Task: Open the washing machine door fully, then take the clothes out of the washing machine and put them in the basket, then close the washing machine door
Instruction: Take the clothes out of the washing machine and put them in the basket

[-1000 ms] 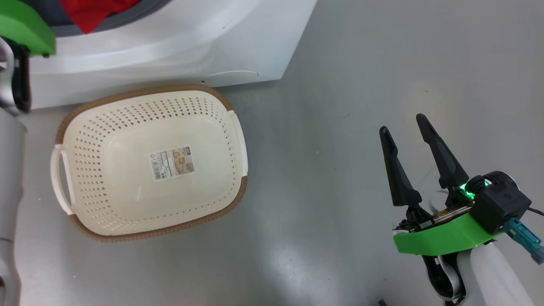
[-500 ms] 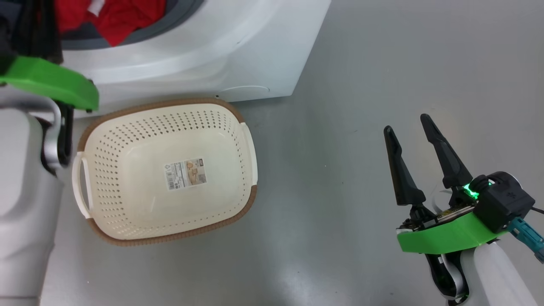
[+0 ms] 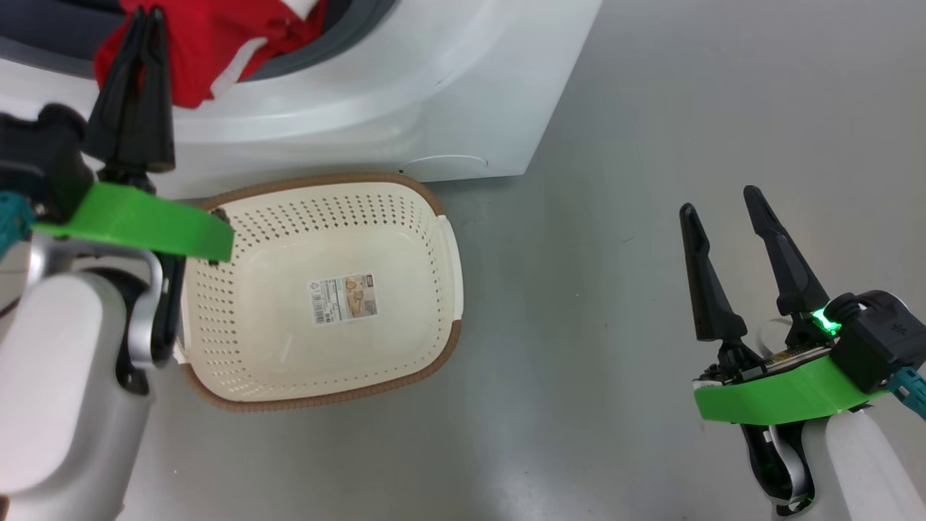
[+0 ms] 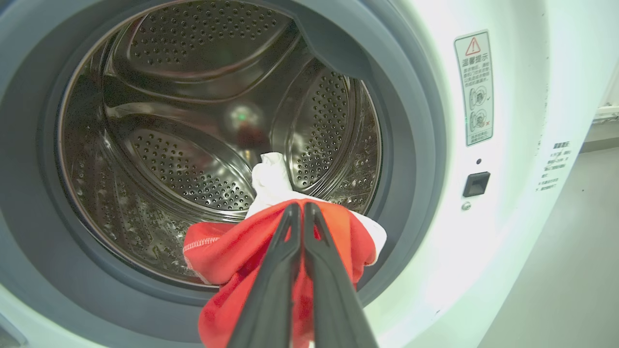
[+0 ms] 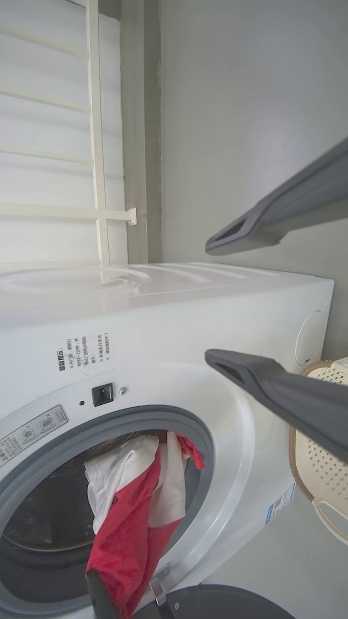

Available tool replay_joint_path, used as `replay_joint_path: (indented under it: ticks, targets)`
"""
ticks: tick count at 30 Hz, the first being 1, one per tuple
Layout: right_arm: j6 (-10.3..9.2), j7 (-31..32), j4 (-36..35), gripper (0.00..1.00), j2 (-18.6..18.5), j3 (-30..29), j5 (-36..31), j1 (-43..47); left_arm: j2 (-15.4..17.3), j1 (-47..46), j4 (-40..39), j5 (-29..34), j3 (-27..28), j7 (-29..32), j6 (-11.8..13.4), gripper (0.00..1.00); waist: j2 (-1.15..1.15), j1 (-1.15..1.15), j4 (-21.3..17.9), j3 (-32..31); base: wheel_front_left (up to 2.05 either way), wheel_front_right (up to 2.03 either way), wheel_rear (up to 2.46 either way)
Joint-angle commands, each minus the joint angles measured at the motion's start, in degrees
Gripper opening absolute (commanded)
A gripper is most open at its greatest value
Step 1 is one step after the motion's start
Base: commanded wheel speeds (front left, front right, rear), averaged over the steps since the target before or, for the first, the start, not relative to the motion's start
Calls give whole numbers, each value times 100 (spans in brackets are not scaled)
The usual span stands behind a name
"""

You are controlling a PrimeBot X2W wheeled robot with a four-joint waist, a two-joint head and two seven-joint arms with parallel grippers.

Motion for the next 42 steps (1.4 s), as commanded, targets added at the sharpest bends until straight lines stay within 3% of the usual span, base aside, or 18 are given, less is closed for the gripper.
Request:
replay_joint_path:
  ticks: [1, 14, 22, 32, 42]
  targets:
    - [36, -36, -165, 100, 0, 107, 39, 61, 294, 146, -404, 72, 174, 47, 93, 0, 0, 0, 46, -61, 0, 0, 0]
    - [36, -36, -218, 100, 0, -30, 15, 274, 389, 1187, -2204, 167, 109, 394, 548, 0, 0, 0, 184, -404, 0, 0, 0]
    - [36, -36, -250, 100, 0, -34, 18, 337, 255, 1836, -2463, 31, -93, 554, 663, 0, 0, 0, 231, -483, 0, 0, 0]
    - [36, -36, -274, 100, 0, 14, 30, 301, -66, 2041, -1688, -178, -439, 420, 515, 0, 0, 0, 188, -398, 0, 0, 0]
    - [36, -36, -290, 100, 0, 24, 43, 217, -476, 1784, 279, -544, -616, 88, 114, 0, 0, 0, 65, -198, 0, 0, 0]
